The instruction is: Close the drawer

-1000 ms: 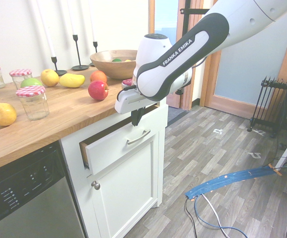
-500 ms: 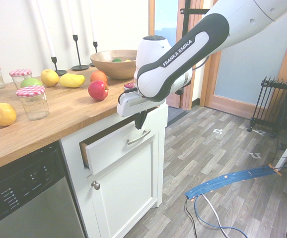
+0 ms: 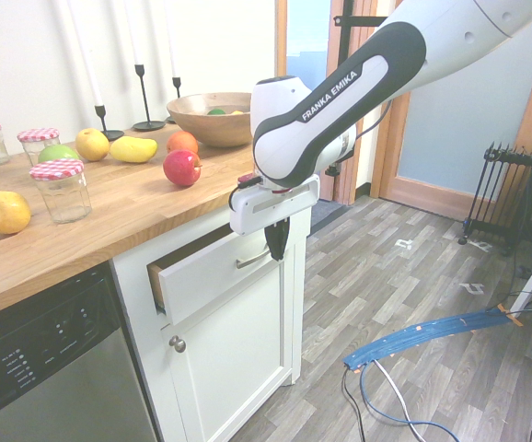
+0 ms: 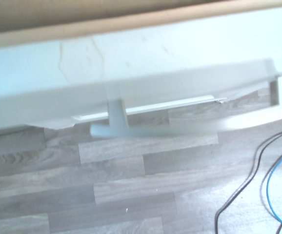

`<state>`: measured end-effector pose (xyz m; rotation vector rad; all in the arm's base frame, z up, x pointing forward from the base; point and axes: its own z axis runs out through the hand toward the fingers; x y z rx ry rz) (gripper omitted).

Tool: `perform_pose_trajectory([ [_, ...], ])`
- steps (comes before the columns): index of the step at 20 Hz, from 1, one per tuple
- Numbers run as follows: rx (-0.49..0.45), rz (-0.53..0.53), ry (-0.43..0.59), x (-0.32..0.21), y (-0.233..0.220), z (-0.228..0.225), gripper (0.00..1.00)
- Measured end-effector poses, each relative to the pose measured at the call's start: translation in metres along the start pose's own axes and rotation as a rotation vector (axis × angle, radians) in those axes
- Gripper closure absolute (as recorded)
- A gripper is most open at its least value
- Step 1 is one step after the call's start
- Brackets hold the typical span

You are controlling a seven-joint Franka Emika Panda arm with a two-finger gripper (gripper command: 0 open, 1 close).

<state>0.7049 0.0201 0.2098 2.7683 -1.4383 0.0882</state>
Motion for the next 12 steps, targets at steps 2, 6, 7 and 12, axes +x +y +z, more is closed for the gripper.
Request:
perform_pose_trajectory([
  [2,-0.006,-0.007,-0.011,-0.001,0.008,0.001,1.00],
  [6,-0.011,-0.015,-0.016,-0.001,0.022,0.020,1.00],
  [7,-0.011,-0.016,-0.016,-0.001,0.023,0.025,1.00],
  [12,-0.014,-0.016,-0.022,-0.004,0.026,0.060,1.00],
])
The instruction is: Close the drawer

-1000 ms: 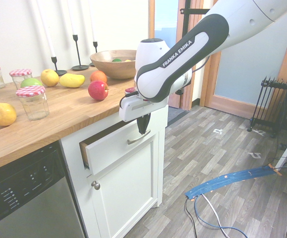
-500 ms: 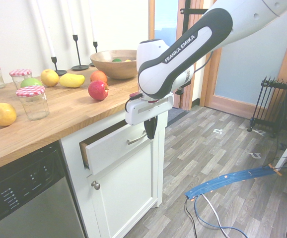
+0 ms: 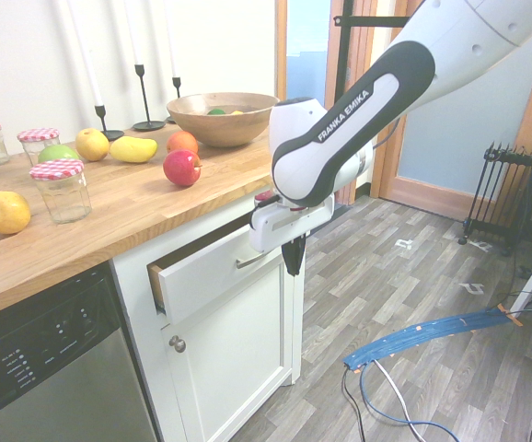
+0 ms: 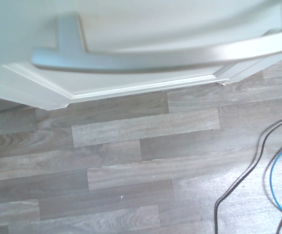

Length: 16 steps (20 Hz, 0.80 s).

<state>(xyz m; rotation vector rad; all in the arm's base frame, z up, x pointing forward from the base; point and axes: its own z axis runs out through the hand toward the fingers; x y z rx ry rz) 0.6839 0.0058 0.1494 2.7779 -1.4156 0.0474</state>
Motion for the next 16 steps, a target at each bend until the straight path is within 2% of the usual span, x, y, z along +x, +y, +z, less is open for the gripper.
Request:
perform_pose_trajectory([
  [9,0.057,-0.016,0.070,0.023,-0.024,0.000,1.00],
  [16,0.110,-0.010,0.168,0.025,-0.051,-0.008,1.00],
])
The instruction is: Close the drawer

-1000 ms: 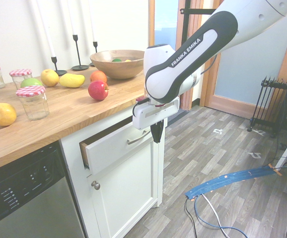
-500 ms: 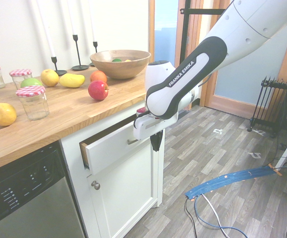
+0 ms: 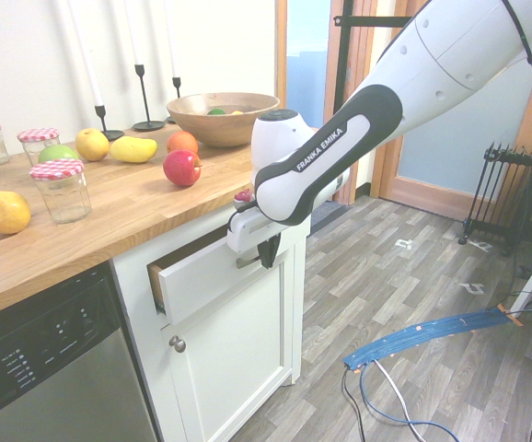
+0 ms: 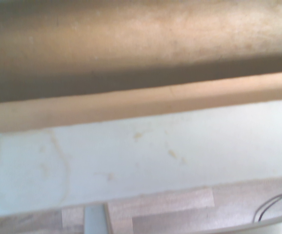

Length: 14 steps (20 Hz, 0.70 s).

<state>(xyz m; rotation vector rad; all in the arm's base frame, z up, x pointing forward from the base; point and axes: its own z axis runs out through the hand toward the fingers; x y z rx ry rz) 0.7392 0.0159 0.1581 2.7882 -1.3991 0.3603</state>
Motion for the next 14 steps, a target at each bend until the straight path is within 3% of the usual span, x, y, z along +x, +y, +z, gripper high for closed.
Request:
perform_pose_trajectory([
  [11,0.006,0.033,0.023,0.016,-0.007,-0.015,1.00],
  [14,0.062,0.039,0.079,0.035,-0.025,-0.044,1.00],
])
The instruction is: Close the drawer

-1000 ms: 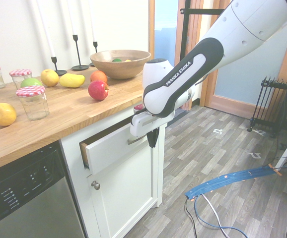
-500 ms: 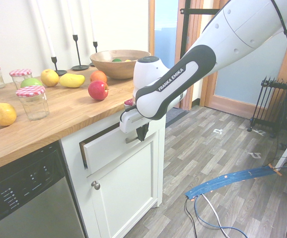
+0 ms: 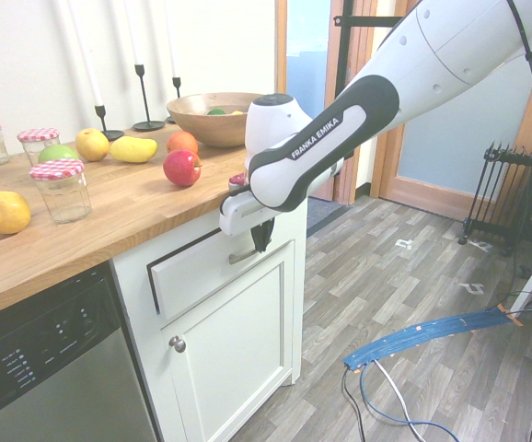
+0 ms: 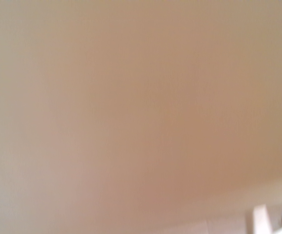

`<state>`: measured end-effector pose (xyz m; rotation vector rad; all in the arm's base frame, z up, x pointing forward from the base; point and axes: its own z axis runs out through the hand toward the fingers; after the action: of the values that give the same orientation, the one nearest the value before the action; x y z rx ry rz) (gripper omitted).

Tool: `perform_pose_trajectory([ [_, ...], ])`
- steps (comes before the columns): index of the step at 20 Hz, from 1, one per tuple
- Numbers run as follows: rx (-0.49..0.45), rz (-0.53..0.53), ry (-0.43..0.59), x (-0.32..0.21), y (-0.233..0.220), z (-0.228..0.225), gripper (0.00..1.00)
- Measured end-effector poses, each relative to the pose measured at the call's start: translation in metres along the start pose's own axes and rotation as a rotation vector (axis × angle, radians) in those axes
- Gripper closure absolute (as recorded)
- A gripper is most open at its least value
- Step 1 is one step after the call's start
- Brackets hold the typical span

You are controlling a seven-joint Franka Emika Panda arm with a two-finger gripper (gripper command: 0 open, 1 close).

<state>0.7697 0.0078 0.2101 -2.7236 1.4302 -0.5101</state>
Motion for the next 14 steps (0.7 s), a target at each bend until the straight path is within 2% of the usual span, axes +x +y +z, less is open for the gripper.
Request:
perform_pose_trajectory([
  [8,0.009,0.000,0.004,0.005,-0.011,-0.010,1.00],
  [14,-0.094,-0.040,-0.146,-0.029,0.003,-0.009,1.00],
])
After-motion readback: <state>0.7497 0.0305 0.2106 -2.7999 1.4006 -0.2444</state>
